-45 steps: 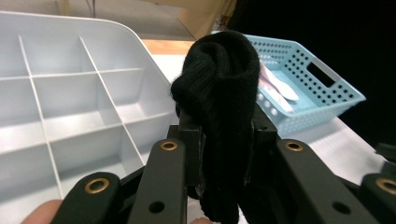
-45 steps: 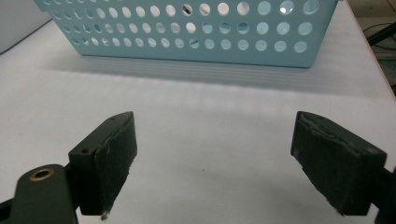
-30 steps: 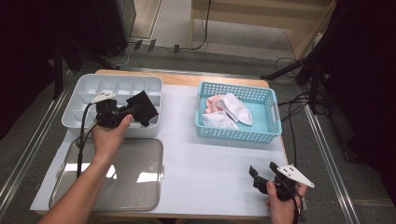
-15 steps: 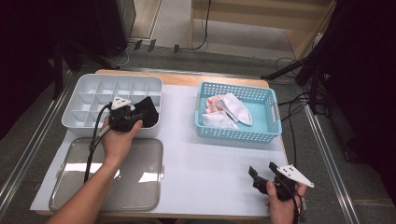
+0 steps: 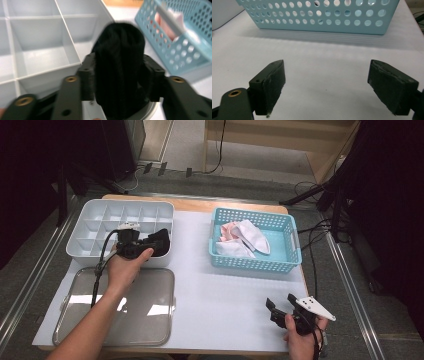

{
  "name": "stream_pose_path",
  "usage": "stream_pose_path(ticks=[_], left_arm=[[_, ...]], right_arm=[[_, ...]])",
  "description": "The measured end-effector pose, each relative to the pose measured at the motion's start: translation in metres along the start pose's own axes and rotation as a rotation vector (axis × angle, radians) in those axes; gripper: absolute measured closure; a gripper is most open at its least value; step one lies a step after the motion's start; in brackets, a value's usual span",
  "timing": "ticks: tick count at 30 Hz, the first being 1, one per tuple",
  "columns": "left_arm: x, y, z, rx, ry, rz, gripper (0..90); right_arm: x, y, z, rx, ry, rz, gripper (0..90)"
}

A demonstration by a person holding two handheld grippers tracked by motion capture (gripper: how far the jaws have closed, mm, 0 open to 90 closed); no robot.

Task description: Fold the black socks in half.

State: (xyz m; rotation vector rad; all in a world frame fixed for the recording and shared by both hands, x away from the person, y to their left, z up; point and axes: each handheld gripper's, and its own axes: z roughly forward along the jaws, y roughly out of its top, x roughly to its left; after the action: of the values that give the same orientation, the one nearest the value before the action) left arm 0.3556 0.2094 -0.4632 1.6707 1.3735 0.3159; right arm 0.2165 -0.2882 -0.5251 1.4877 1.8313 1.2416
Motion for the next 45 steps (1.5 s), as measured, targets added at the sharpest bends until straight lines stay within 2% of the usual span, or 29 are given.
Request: stream_pose_path(ticks=[2,5,7,10,13,14,15,21,24,26,30,33,35,36,39,42,45], left_arm=[[0.002,0.005,-0.003,-0.02,0.014,-0.012,44.3],[0.003,0.013,-0.001,0.003,0.0,-0.013,43.9],[0.003,0.016,0.004,0.035,-0.02,-0.004,49.9],[0.002,0.016,0.008,0.067,-0.049,-0.001,68.6],[0.0,0.015,0.012,0.119,-0.052,0.021,74.4],[0.0,0.014,0.014,0.137,-0.041,0.022,75.1],[0.0,0.014,0.017,0.166,-0.04,0.022,75.6],[0.006,0.014,0.025,0.263,-0.064,0.004,76.8],[0.002,0.017,0.032,0.345,-0.04,0.064,76.9],[0.003,0.019,0.035,0.393,-0.045,0.073,76.7],[0.005,0.021,0.029,0.374,-0.059,0.075,70.7],[0.009,0.027,0.016,0.299,-0.067,0.045,60.2],[0.009,0.031,0.009,0.232,-0.069,0.026,57.3],[0.008,0.031,0.009,0.222,-0.058,0.03,57.0],[0.005,0.031,0.016,0.253,-0.045,0.075,57.5],[0.001,0.027,0.028,0.293,-0.039,0.101,69.0],[-0.001,0.026,0.032,0.316,-0.028,0.101,78.7]], right_arm=[[0.0,0.0,0.0,0.002,0.0,0.0,14.8],[0.0,0.0,0.0,0.001,0.0,0.001,14.8],[0.0,0.0,0.0,0.001,-0.001,0.0,14.8],[0.0,0.0,0.0,0.002,-0.002,0.001,14.8],[0.0,0.0,0.0,0.005,-0.002,0.004,14.8],[0.0,0.0,0.0,0.006,-0.002,0.004,14.8],[0.0,0.0,0.001,0.005,-0.001,0.002,14.9],[0.001,0.0,0.001,0.005,0.002,-0.011,14.9],[0.002,0.0,0.001,0.012,0.001,-0.008,15.0],[0.002,0.0,0.002,0.012,0.002,-0.009,15.0],[0.002,0.0,0.001,0.009,0.003,-0.009,15.0],[0.001,0.0,0.002,0.012,0.007,-0.008,15.0],[0.001,0.0,0.002,0.014,0.006,-0.008,15.0],[0.001,0.0,0.002,0.016,0.004,-0.005,15.0],[0.002,0.0,0.002,0.016,0.002,-0.008,15.0],[0.002,0.0,0.002,0.018,-0.002,-0.007,15.0],[0.002,0.0,0.002,0.017,-0.001,-0.006,15.0]])
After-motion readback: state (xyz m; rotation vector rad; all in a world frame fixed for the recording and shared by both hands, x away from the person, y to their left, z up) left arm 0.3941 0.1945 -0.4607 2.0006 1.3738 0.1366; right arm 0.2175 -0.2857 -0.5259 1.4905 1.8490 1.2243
